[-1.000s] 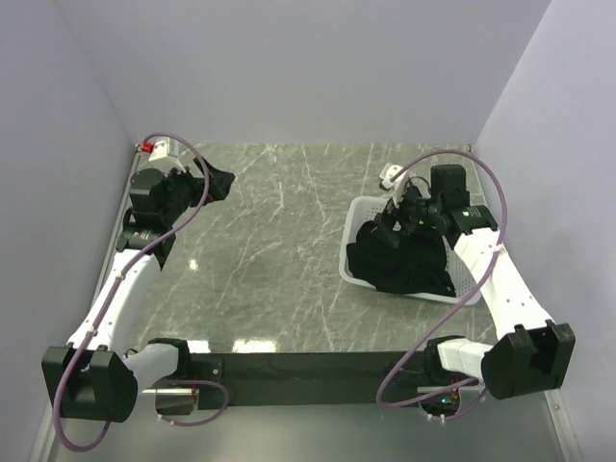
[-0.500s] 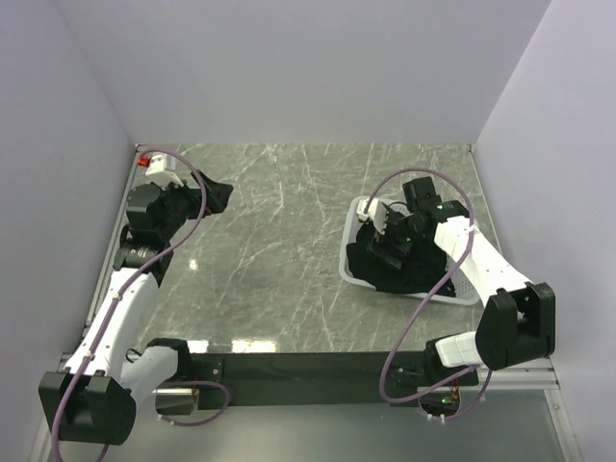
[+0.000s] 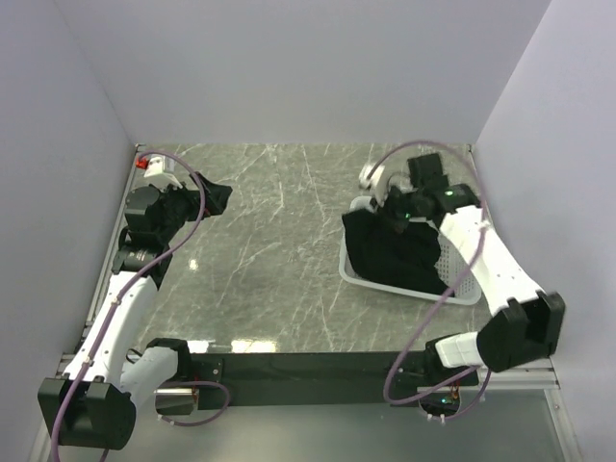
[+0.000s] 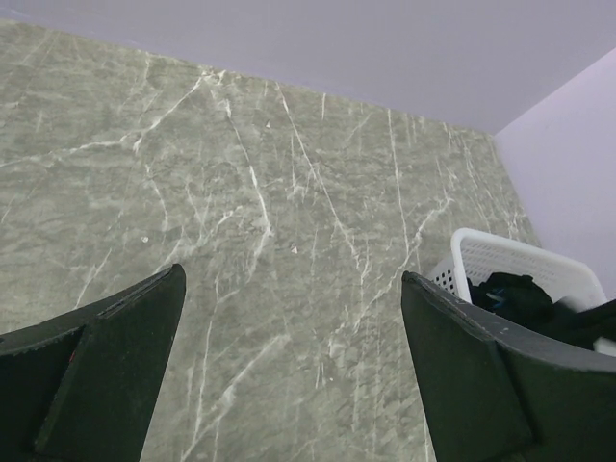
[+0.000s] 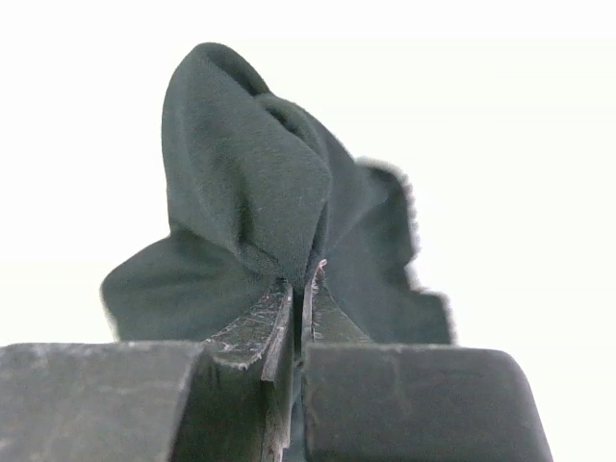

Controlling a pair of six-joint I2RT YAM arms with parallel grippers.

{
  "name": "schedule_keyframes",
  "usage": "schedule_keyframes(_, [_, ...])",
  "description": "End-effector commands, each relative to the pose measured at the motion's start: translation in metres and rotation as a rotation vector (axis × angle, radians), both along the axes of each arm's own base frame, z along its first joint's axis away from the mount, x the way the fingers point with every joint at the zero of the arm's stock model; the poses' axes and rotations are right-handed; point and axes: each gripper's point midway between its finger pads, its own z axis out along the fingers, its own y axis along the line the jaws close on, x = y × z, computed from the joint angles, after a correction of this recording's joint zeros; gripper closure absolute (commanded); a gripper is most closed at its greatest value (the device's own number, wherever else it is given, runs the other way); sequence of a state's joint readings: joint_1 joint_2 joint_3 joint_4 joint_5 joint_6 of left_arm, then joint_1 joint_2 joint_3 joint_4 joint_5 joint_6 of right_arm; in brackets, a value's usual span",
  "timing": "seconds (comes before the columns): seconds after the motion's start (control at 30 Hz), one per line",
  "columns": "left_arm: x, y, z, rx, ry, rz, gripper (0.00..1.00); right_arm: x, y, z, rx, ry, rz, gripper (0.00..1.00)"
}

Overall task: Fold and stack the t-shirts
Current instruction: Grab the tshirt from the pile, then move the tshirt to the center of the board

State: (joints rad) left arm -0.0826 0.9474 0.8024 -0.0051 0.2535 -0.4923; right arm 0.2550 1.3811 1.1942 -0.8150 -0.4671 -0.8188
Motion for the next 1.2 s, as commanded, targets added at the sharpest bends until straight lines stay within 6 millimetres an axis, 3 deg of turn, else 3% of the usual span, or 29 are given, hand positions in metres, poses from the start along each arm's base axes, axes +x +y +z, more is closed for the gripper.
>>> schedule_keyframes(0.0, [-0.001,0.001,0.018,-0.012,-0.058,0.006,0.00,0.013,0.032,0.137,0.268,-0.282,0.011,1.00])
schedule_keyframes(0.03, [-0.001,0.000,0.018,-0.015,-0.059,0.004,0.01,0.014,0.036,0.174,0.317,-0.356,0.015,1.00])
schedule_keyframes(0.1, [-0.001,0.000,0.022,-0.013,-0.071,0.001,0.01,0.015,0.043,0.216,0.406,-0.413,-0.003,1.00])
schedule_keyframes(0.2, [-0.001,0.000,0.026,-0.008,-0.082,0.003,0.00,0.008,0.053,0.310,0.567,-0.575,0.004,1.00])
schedule_keyframes(0.37, [-0.004,0.003,0.030,0.004,-0.097,0.011,0.01,-0.006,0.058,0.430,0.842,-0.745,-0.029,1.00])
schedule_keyframes(0.43, [-0.005,0.004,0.030,0.002,-0.101,0.018,0.00,-0.011,0.062,0.471,0.973,-0.733,-0.045,1.00])
schedule_keyframes(0.53, [-0.008,0.007,0.033,0.005,-0.110,0.034,0.01,-0.022,0.075,0.512,1.084,-0.739,0.008,1.00])
schedule_keyframes(0.6, [-0.011,0.009,0.037,0.010,-0.123,0.046,0.01,-0.026,0.082,0.524,1.122,-0.760,0.024,1.00])
schedule_keyframes(0.7, [-0.016,0.016,0.045,0.017,-0.146,0.081,0.00,-0.028,0.100,0.518,1.147,-0.728,0.050,1.00])
schedule_keyframes(0.8, [-0.023,0.022,0.048,0.028,-0.153,0.109,0.01,-0.024,0.117,0.487,1.119,-0.648,0.057,1.00])
schedule_keyframes(0.83, [-0.026,0.024,0.049,0.031,-0.157,0.117,0.01,-0.012,0.126,0.461,1.085,-0.595,0.042,1.00])
schedule_keyframes(0.9, [-0.031,0.028,0.051,0.038,-0.161,0.139,0.01,-0.014,0.138,0.439,1.067,-0.547,0.057,1.00])
schedule_keyframes(0.93, [-0.032,0.030,0.050,0.042,-0.159,0.145,0.00,-0.011,0.145,0.415,1.032,-0.512,0.057,1.00])
schedule_keyframes(1.0, [-0.037,0.034,0.052,0.052,-0.165,0.163,0.01,-0.013,0.156,0.390,1.000,-0.473,0.069,1.00])
schedule_keyframes(1.03, [-0.039,0.035,0.054,0.054,-0.172,0.168,0.01,-0.009,0.161,0.364,0.965,-0.430,0.053,1.00])
schedule_keyframes(1.1, [-0.042,0.037,0.055,0.061,-0.173,0.176,0.00,-0.008,0.169,0.335,0.915,-0.400,0.064,1.00])
schedule_keyframes(1.13, [-0.043,0.038,0.055,0.064,-0.172,0.181,0.01,-0.003,0.174,0.306,0.867,-0.363,0.061,0.98])
schedule_keyframes(1.17, [-0.044,0.038,0.055,0.068,-0.171,0.180,0.01,-0.002,0.176,0.289,0.833,-0.338,0.054,0.85])
